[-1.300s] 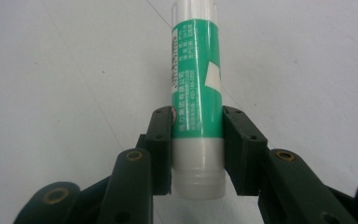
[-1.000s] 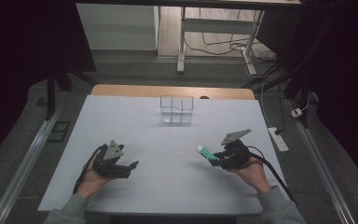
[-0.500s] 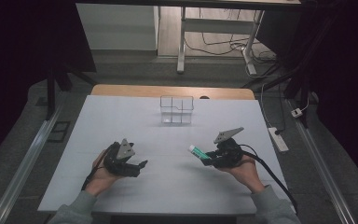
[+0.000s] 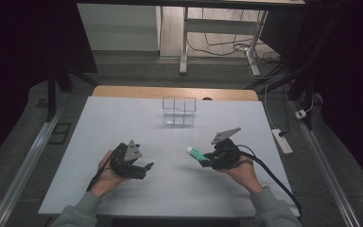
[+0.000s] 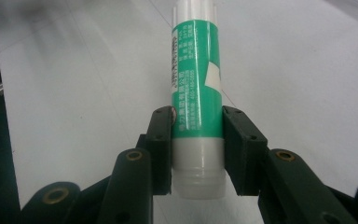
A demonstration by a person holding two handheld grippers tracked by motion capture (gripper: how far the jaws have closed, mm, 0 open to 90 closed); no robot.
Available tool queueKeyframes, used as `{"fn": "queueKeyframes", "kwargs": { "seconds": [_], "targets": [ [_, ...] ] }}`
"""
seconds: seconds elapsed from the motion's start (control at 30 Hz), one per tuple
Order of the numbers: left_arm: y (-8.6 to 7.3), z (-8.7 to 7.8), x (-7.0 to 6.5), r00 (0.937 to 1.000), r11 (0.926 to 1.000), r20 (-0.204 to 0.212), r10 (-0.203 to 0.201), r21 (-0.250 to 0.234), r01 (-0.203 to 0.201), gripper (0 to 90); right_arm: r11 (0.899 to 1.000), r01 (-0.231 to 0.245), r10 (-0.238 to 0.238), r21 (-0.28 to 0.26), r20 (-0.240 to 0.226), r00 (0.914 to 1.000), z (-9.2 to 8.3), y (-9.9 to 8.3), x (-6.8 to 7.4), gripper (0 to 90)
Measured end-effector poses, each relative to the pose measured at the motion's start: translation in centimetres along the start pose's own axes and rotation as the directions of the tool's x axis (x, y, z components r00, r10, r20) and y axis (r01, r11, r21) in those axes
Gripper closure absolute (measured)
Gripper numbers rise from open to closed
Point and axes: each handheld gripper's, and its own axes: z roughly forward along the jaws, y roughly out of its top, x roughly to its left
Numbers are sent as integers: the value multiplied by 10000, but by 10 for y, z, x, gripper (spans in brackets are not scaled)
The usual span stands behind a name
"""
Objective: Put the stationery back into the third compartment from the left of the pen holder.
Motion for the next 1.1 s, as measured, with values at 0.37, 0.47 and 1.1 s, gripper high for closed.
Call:
{"fn": "queueKeyframes", "kwargs": {
  "seconds": [0.37, 0.47, 1.1],
  "targets": [
    [9, 5, -8, 9989, 9989, 45, 462, 10, -462, 173, 9992, 223, -218, 338, -175, 9996, 14, 14, 7, 648],
    [11, 6, -10, 9984, 9985, 66, 554, -2, -554, 176, 9987, 223, -209, 448, -310, 9993, 20, 18, 8, 647],
    [23, 17, -26, 9882, 9880, 223, 1519, 255, -1524, 186, 9933, 451, -343, 1060, -1010, 9943, 51, 42, 21, 648]
  ]
}}
